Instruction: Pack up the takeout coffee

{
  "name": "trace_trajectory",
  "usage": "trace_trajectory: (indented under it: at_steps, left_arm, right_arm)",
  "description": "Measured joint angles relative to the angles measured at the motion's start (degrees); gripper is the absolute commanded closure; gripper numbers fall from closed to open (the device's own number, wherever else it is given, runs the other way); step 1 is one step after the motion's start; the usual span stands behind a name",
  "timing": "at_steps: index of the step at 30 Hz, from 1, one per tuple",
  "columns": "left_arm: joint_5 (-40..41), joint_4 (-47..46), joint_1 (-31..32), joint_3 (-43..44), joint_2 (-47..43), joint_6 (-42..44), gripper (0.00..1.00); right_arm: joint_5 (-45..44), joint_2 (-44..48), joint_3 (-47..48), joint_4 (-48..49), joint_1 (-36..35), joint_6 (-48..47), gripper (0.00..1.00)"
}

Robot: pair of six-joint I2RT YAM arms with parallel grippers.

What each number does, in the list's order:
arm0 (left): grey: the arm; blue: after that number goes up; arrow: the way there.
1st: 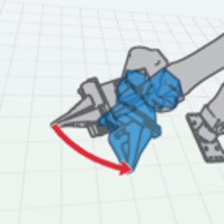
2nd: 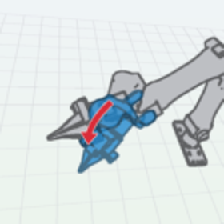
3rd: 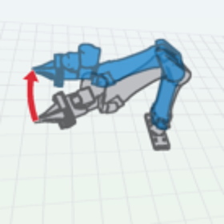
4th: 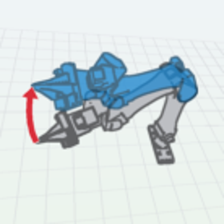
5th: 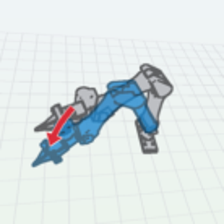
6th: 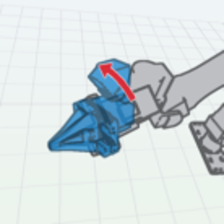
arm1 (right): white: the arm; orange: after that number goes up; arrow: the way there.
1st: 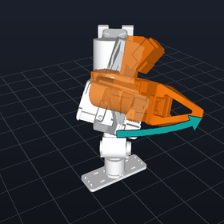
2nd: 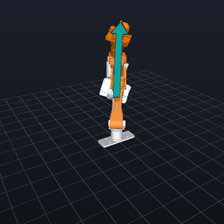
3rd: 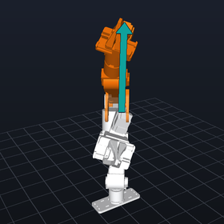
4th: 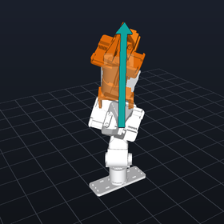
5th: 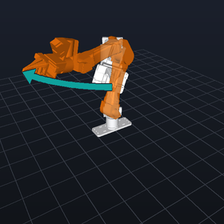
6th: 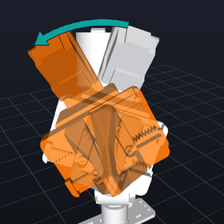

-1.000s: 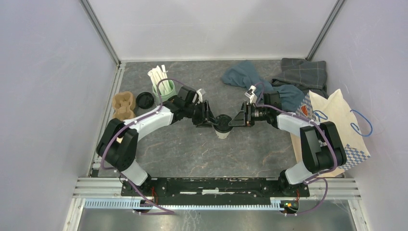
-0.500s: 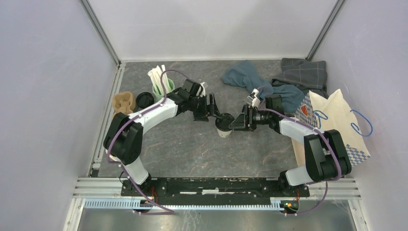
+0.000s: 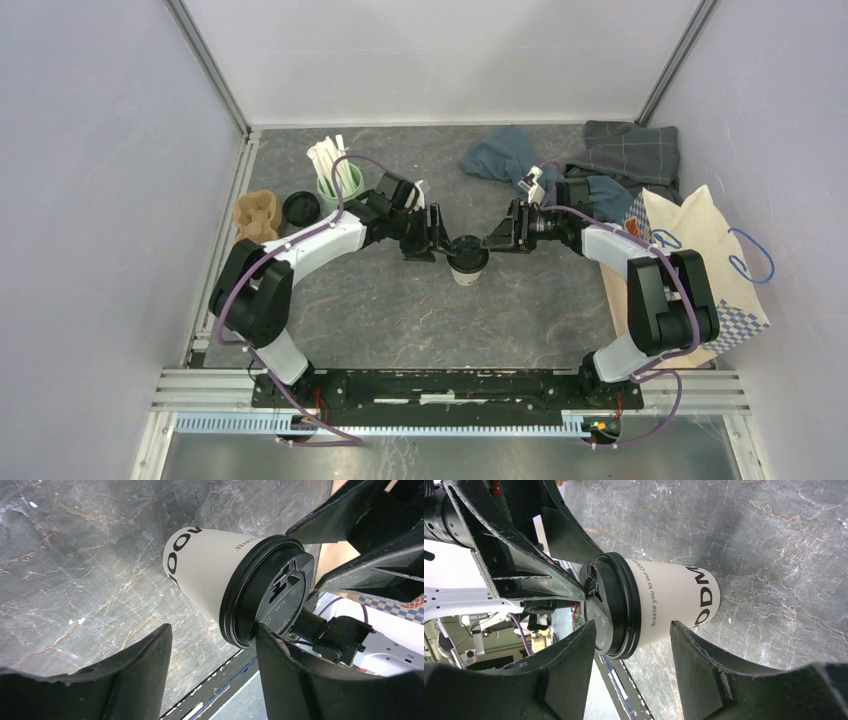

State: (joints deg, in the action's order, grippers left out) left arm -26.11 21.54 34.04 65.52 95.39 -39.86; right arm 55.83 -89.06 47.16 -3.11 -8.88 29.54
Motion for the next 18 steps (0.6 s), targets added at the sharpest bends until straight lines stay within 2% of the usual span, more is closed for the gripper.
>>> trace_trajectory:
  at_steps: [6, 11, 13, 18]
  left_arm:
    - [-0.9, -1.6, 0.9, -0.9, 0.0, -0.6, 0.43]
    - [-0.8, -4.1, 1.3, -2.0, 0.0, -0.9, 0.45]
    - [-0.9, -4.5, 1.3, -2.2, 0.0, -0.9, 0.46]
    - [-1.0, -4.6, 1.4, -2.2, 0.0, -0.9, 0.46]
  right_arm:
    - [0.6, -1.7, -0.8, 1.7, -0.1, 0.0, 0.50]
    - [1.9, -1.8, -3.4, 5.6, 0.0, 0.4, 0.54]
    - [2.2, -1.9, -3.7, 6.5, 0.0, 0.3, 0.52]
    - [2.0, -1.5, -3.7, 5.6, 0.1, -0.2, 0.35]
